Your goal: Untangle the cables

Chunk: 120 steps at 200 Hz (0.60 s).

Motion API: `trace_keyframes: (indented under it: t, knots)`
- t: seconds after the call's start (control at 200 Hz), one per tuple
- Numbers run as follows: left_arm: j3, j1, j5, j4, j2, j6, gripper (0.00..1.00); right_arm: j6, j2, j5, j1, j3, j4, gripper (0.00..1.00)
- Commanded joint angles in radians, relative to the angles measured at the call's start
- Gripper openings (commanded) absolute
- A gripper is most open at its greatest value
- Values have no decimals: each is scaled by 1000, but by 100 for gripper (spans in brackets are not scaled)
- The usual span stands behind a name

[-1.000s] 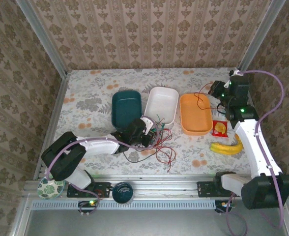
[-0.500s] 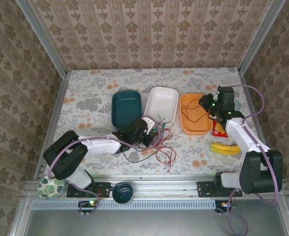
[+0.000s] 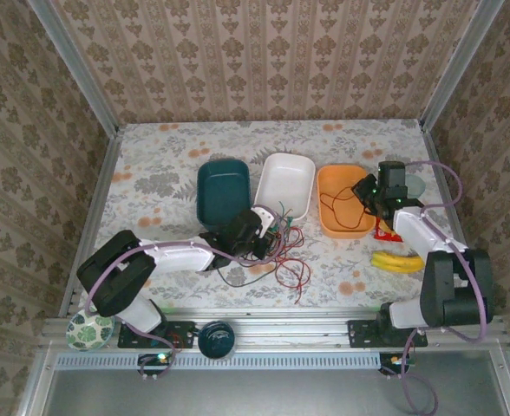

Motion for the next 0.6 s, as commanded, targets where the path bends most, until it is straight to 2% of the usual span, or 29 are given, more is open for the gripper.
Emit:
trace_keyframes:
  t: [0.0,0.115,0.25,0.38,0.465,0.595]
  knots:
    - [11,-5,-20,-75,21,8,0,-32,23,67,-2,37,-102,36]
    - [10,-5,-25,-70,18,8,0,-68,-8,125,1,60,-179,52]
    - [8,-3,-27,-60,16,8,0,-106,-95,212,1,73,-265,59]
    - [7,-3,-23,-51,17,5,0,-140,-165,218,11,76,-315,60]
    - [7,-1,-18,-46,19,4,0,-180,-211,180,56,72,-334,60]
    - [7,-1,-15,-42,20,5,0,-303,-249,-3,199,43,-330,59]
